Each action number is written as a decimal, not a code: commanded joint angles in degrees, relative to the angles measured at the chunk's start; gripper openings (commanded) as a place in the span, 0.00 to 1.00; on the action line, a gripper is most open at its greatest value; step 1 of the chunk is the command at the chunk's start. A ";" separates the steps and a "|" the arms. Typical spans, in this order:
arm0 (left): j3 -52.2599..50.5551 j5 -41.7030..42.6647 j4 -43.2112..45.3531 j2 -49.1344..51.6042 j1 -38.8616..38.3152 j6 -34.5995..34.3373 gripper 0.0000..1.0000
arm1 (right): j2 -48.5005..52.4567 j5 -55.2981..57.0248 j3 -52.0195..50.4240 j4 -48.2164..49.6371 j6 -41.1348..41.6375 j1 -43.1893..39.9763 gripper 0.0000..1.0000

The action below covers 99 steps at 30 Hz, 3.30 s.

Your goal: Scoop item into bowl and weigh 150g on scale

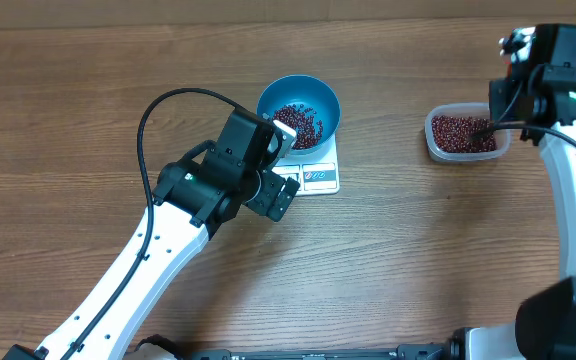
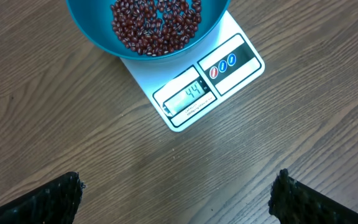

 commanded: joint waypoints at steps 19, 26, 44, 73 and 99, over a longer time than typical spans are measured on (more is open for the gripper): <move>0.33 0.44 0.07 -1.18 -0.02 0.87 1.00 | 10.45 4.31 -1.01 -3.28 -7.10 4.92 0.04; 0.33 0.44 0.07 -1.18 -0.02 0.87 1.00 | 12.17 11.85 -1.42 -2.23 -4.09 4.92 0.04; 0.33 0.44 0.07 -1.18 -0.02 0.87 1.00 | 16.44 -8.35 -1.18 -6.14 -4.57 4.96 0.04; 0.33 0.44 0.07 -1.18 -0.02 0.87 1.00 | 13.64 -39.78 -2.19 -7.19 -6.19 -9.42 0.04; 0.33 0.44 0.07 -1.18 -0.02 0.85 1.00 | 13.75 -54.10 -8.09 -4.00 -6.36 -19.08 0.04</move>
